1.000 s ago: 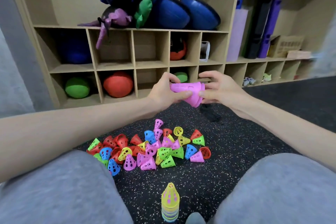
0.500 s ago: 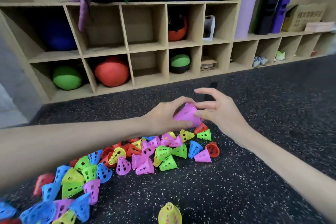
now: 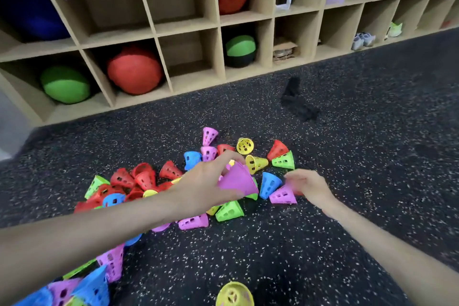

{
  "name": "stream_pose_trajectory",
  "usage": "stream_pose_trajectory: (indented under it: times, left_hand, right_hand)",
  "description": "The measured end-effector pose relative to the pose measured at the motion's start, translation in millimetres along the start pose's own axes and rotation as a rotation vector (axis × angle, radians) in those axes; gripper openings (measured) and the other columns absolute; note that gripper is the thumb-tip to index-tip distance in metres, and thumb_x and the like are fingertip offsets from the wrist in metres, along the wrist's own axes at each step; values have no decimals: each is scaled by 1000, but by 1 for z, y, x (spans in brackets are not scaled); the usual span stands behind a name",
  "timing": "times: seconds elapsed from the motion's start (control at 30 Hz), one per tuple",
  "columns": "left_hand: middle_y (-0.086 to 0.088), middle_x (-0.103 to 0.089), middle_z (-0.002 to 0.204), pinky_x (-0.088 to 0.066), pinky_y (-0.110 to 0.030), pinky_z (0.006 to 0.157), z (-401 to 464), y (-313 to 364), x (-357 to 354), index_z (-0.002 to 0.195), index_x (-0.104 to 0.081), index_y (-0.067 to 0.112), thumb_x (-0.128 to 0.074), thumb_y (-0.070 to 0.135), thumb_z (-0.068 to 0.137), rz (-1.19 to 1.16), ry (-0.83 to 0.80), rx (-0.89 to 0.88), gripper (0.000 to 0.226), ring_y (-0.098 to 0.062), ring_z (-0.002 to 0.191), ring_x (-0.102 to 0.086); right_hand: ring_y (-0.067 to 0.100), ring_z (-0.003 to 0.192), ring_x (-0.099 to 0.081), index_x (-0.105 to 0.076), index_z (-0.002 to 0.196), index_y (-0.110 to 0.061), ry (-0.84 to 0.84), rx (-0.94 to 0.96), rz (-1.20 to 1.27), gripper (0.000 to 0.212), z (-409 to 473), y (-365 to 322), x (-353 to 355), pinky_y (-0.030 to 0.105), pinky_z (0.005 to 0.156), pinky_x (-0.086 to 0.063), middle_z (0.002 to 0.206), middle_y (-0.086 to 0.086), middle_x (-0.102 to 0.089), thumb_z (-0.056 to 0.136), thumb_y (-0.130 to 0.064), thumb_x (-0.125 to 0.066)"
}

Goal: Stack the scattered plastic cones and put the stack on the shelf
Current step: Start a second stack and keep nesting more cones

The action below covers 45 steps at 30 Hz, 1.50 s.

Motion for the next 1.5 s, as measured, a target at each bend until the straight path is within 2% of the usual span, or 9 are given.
stream_pose_trajectory:
  times: [0.17,0.3,0.4,0.57,0.8,0.93,1.17,1.3,1.5]
  left_hand:
    - [9,-64,104,-57,-38,84,-3,-7,-16,135,-40,51,-73,51,89,0,-51,73,57,-29,92,-70]
    - [11,-62,106,-54,-30,62,5,-2,-15,132,-41,51,-73,45,91,-40,4,78,52,-14,67,-63]
    - [6,-62,108,-56,-38,77,1,4,-19,133,-43,47,-74,40,91,-71,47,72,53,-15,80,-65]
    - [-8,-69,106,-54,-43,83,-15,1,-37,135,-43,43,-76,37,90,-107,79,55,56,-21,79,-64]
    - [9,-68,116,-56,-27,82,-56,-27,-66,151,-40,45,-77,37,90,-194,197,92,72,-11,79,-65]
    - [-7,-71,105,-58,-37,82,-72,-33,-82,152,-40,45,-77,36,90,-285,285,124,73,-32,82,-65]
    - [16,-68,112,-45,-15,79,-86,-31,-107,154,-43,37,-79,31,90,-384,264,82,74,5,91,-62]
    - [2,-69,128,-49,-14,92,-86,-36,-110,155,-43,36,-79,30,90,-386,307,101,74,-1,112,-62]
    - [15,-69,122,-54,-25,97,-85,-44,-114,143,-53,35,-77,31,91,-443,229,97,57,2,111,-64]
  right_hand:
    - [18,103,-67,-74,118,-28,-59,-184,-58,38,0,55,-29,26,83,-49,124,-2,-66,88,-6,-68]
    - [15,96,-68,-79,108,-31,1,-199,-7,30,-5,59,-41,23,76,-48,105,-8,-74,88,-12,-68]
    - [9,94,-66,-80,101,-26,134,-137,37,35,-23,34,-36,17,74,-48,104,-10,-75,90,1,-60]
    - [13,89,-73,-68,113,-29,194,16,327,40,-58,-28,-18,39,81,-58,91,-10,-77,90,4,-67]
    - [4,92,-73,-71,114,-22,124,195,527,34,-126,-105,-5,13,78,-53,98,-7,-78,89,0,-70]
    - [-4,93,-71,-74,103,-29,67,212,515,30,-146,-106,-22,11,79,-50,95,-21,-76,89,-2,-72]
    - [0,93,-71,-78,105,-20,-45,224,473,24,-169,-92,-50,9,81,-49,95,-14,-78,91,-2,-68]
    - [3,89,-71,-71,118,-28,-102,179,475,38,-173,-87,-69,13,82,-51,89,-7,-77,87,-6,-74]
    - [2,86,-71,-66,121,-27,-28,127,469,40,-175,-71,-82,10,75,-48,87,-12,-77,88,-7,-73]
Point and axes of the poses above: each hand's wrist, its own z-axis towards the middle knuckle, its own x-axis out of the back of the hand, y = z × x, the point moved 4 cm from there along z, towards the middle knuckle
